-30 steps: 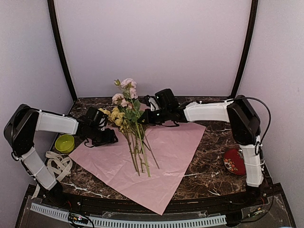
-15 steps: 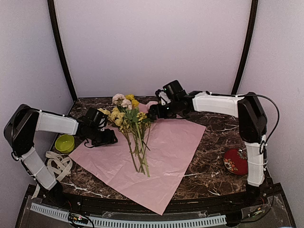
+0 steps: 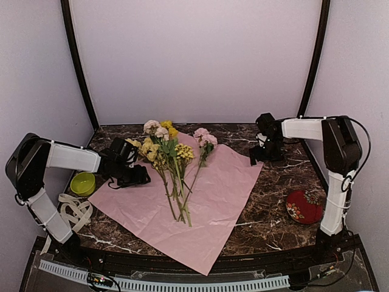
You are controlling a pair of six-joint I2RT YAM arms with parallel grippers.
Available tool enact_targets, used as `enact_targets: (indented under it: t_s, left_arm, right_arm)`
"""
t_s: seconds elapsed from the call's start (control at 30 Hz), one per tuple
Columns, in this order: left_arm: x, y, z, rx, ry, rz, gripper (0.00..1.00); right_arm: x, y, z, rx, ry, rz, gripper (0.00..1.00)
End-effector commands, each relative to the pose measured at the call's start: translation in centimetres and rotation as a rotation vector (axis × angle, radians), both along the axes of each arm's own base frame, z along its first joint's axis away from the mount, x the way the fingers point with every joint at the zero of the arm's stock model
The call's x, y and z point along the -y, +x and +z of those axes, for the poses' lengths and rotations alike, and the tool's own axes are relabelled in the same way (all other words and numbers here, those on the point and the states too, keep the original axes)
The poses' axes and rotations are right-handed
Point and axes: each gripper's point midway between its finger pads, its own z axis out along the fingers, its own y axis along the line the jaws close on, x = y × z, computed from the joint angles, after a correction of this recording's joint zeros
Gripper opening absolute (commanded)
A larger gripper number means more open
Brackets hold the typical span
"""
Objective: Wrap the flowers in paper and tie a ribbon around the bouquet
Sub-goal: Move the flattened wrapping paper to the center of the board.
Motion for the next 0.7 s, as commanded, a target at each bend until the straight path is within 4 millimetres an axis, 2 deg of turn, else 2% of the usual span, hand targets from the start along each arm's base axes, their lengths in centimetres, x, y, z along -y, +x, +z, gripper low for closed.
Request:
enact_targets:
  t_s: [0.0,0.1,0.2,0.4,0.57,0.6,0.67]
  left_arm:
    - [-0.2,0.6,0.2,0.006,0.019,-0.003,0.7]
    - [-0.2,0.6,-0.1,-0.001,0.026,0.0,0.7]
    - [-0.4,0.6,-0.5,-0.006,0.033,0.002,0.7]
    - [-0.4,0.5,-1.2,-0.021,0.037,0.003,0.7]
    - [-0.3,0.5,-1.5,-0.028,0.04,0.001,0.7]
    - [-0.3,0.5,-1.5,-0.026,0.041,0.001,0.7]
    - [-0.4,0.5,-1.5,-0.025,0.048,0.0,0.7]
  right_arm:
    - [-0.7,-1.1,-2.1,-0.07,0.0,0.065,0.97]
    - [-2.1,-1.6,-3.3,-0.112,0.067,0.096,0.89]
    - [-4.1,-1.9,-3.6,-0.134,0.178,0.129,0.79]
    - [-9.3,-2.3,-2.0,-0.15,0.488,0.192,0.68]
    - [-11.8,-2.4,-1.0,-0.161,0.647,0.212,0.64]
    - [-12.1,-2.4,-0.9,-0.158,0.657,0.214,0.6]
    - [-12.2,-2.1,-0.5,-0.145,0.662,0.211,0.44]
